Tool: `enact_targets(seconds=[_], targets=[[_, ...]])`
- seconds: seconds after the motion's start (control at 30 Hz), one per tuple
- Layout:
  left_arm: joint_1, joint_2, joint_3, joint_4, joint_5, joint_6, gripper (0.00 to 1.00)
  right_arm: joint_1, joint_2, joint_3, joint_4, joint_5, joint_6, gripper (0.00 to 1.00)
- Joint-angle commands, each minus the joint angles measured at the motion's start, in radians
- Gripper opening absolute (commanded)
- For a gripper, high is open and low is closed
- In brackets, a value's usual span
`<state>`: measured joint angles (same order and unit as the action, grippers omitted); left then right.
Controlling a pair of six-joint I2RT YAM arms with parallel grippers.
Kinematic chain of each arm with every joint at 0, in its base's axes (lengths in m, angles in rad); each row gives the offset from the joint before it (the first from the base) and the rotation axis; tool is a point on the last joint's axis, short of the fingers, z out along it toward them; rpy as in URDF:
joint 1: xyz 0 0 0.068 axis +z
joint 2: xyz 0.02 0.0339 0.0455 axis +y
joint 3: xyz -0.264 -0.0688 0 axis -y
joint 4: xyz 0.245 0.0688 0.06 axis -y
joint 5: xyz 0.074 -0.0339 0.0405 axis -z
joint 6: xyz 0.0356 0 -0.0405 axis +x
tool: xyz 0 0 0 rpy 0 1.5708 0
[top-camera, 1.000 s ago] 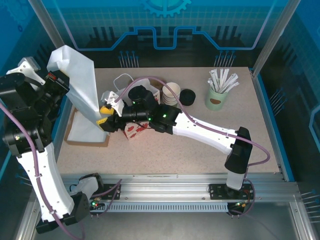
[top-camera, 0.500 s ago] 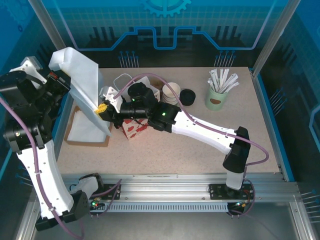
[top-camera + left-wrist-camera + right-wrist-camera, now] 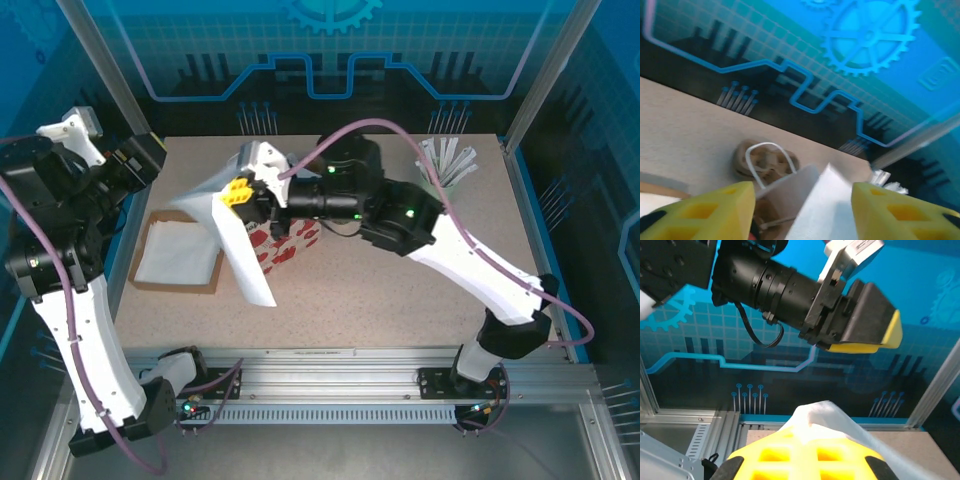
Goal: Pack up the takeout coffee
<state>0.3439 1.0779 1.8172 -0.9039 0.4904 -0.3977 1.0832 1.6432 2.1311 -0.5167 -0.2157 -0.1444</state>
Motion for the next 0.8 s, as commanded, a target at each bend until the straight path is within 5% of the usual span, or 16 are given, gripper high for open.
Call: enact_targets(seconds=[0.0, 0.33, 0.77], targets=[[-0.016, -0.037, -0.011, 0.14, 0.224, 0.003, 0.59, -0.034, -0.012, 0.09, -0.237, 0.038, -0.066, 0.0], [-0.273, -0.062, -0.142, 0.193, 0.373, 0.326, 0.65, -0.172, -0.073, 0.131, -0.447, -0.091, -0.123, 0.0], [-0.534, 0.064, -0.156, 0.142, 0.362, 0.766, 0.75, -0.288, -0.17, 0.019, -0.462, -0.254, -0.15, 0.0]])
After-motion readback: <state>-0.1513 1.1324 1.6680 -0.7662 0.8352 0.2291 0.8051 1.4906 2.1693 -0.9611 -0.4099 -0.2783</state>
